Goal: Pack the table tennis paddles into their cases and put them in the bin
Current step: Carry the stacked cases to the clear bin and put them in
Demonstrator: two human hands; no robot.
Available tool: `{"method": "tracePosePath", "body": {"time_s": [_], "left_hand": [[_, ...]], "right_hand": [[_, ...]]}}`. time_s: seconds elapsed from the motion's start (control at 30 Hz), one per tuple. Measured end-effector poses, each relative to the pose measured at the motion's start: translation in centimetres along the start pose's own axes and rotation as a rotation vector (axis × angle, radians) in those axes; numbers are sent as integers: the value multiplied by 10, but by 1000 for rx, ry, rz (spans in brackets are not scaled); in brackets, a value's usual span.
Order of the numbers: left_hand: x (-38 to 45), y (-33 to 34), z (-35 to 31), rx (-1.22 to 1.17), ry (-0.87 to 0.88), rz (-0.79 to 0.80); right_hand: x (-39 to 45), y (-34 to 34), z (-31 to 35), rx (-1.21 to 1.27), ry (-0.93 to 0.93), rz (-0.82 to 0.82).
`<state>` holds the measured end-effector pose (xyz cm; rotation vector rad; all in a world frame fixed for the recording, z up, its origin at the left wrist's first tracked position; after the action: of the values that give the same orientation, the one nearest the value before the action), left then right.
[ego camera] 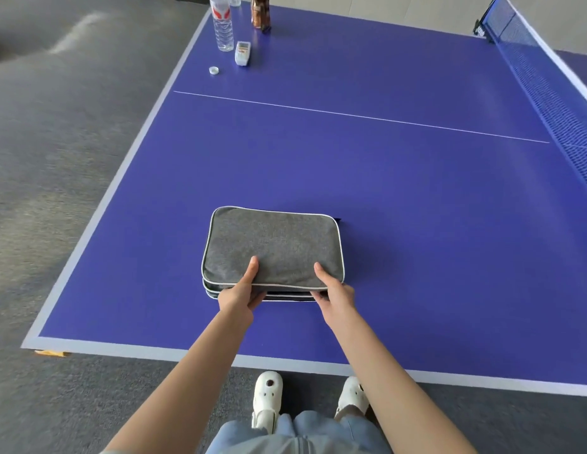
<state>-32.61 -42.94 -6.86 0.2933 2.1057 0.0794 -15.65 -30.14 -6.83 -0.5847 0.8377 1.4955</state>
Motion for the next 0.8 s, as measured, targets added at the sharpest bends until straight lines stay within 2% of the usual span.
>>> {"method": "tracePosePath", "body": {"time_s": [0.2,0.27,0.3,0.37,0.43,0.53,0.63,0.8], "left_hand": [[2,-17,-4,343,-50,101],[3,-25,-5,398,-65,107],[3,-29,-4,397,-76,92],[0,-33,5,356,-134,52],[-3,-31,17,297,-198,33],[-4,-16,22,68,-237,30],[-2,-5,18,-151,-255,-53],[6,5,23,-261,-200,-49]], "right_hand": [[-6,-22,17,-327,-213,-275],[-13,-29,13,-385,-181,-361],[-16,-32,3,-383,-93,-393],[-21,-31,-32,-245,159,-349],[-27,-12,-51,-103,271,-208],[-29,5,-44,-41,242,-141],[-26,19,-33,-18,261,-115],[-18,22,-36,32,230,-126]]}}
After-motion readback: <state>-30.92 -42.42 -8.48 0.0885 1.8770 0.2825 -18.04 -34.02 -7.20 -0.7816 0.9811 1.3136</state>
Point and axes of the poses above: each hand's wrist, its own x-axis towards the middle knuckle, its own y-axis out of the palm, z = x × y, the point moved 10 cm from there along x, towards the middle knuckle, and after that the axes turned 6 degrees about -x, right-handed, at the moved point
